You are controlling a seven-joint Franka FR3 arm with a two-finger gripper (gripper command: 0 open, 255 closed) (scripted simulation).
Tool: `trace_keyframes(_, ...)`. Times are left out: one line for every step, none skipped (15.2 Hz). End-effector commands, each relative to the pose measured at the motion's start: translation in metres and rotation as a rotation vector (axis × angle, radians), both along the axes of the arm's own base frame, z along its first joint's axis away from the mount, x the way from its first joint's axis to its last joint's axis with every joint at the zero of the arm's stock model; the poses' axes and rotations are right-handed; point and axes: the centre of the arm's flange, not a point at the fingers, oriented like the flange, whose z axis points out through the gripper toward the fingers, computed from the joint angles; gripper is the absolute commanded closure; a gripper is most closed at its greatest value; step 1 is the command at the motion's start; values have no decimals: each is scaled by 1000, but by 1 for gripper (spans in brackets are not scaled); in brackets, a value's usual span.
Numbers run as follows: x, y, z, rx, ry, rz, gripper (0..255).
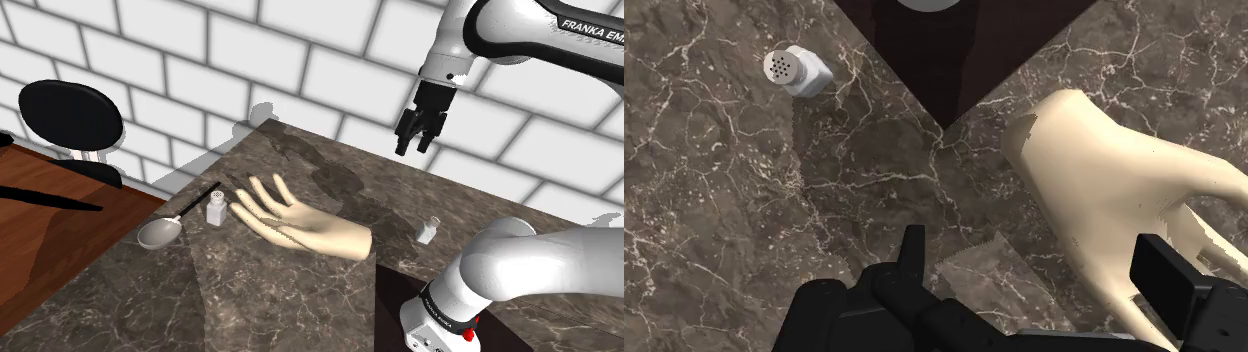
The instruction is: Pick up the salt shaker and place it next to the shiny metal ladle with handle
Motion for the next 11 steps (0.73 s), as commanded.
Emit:
trace_keyframes(0, 0, 0, 0, 0, 0, 0)
trace_keyframes(-3, -11, -9, 7, 6, -5, 0)
trace_keyframes(-5, -21, -18, 15, 12, -9, 0)
trace_keyframes(-8, -32, -26, 22, 18, -14, 0)
trace_keyframes(-11, -42, -35, 30, 24, -19, 0)
trace_keyframes(-14, -52, -44, 37, 29, -23, 0)
trace_keyframes(-17, -63, -53, 44, 35, -28, 0)
trace_keyframes(-21, -73, -62, 52, 41, -33, 0)
trace_keyframes(-24, -83, -72, 59, 47, -38, 0)
trace_keyframes(-28, -93, -81, 67, 53, -42, 0)
trace_keyframes(-31, -103, -90, 74, 59, -47, 0)
